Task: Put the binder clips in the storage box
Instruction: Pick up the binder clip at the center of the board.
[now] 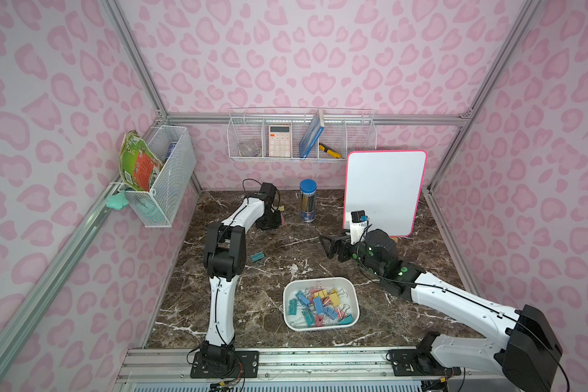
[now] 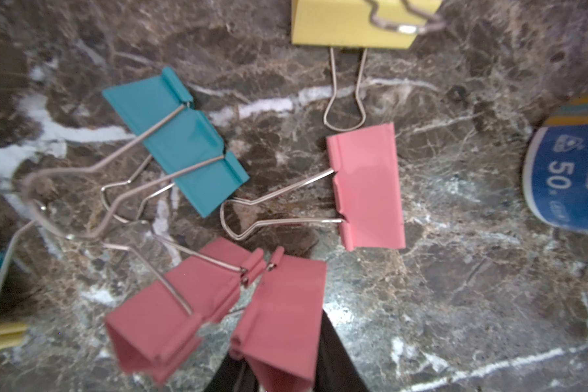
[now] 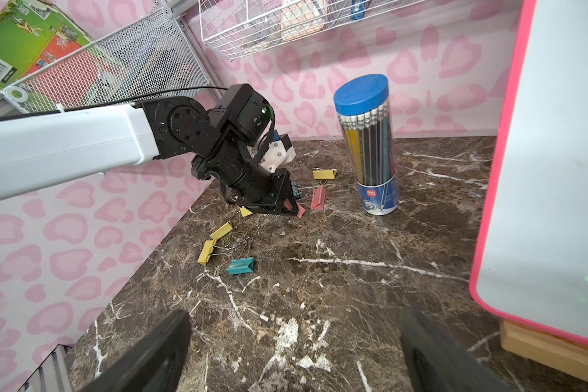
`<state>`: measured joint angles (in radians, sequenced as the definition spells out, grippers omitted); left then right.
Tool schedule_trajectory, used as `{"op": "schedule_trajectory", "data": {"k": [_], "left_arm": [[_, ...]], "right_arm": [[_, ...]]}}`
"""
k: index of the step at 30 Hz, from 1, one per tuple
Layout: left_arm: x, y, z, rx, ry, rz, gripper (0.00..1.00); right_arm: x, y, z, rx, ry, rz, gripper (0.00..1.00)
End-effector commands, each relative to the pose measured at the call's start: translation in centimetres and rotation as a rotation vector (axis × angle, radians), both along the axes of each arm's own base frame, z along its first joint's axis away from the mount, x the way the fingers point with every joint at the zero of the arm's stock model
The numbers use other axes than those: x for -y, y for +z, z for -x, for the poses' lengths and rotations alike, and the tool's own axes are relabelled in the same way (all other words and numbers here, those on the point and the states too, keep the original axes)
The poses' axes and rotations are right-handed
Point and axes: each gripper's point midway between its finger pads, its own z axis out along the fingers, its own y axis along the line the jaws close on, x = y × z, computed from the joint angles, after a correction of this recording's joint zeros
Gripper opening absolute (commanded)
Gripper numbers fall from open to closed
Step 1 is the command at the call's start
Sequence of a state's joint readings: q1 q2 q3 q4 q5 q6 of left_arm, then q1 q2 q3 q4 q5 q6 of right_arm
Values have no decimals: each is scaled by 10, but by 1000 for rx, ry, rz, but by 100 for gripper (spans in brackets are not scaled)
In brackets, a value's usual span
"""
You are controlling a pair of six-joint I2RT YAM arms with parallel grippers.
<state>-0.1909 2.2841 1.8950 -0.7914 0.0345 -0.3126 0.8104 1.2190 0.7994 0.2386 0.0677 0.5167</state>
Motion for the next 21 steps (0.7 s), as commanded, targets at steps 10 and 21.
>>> {"op": "schedule_trajectory", "data": {"k": [10, 21], "left_arm": [[1, 12, 11, -24, 16, 18, 8], [18, 50, 21, -4, 15, 142, 0]], "right_arm": [[1, -2, -2, -11, -13, -4, 98], [2, -1, -2, -13, -22, -6, 98]]}}
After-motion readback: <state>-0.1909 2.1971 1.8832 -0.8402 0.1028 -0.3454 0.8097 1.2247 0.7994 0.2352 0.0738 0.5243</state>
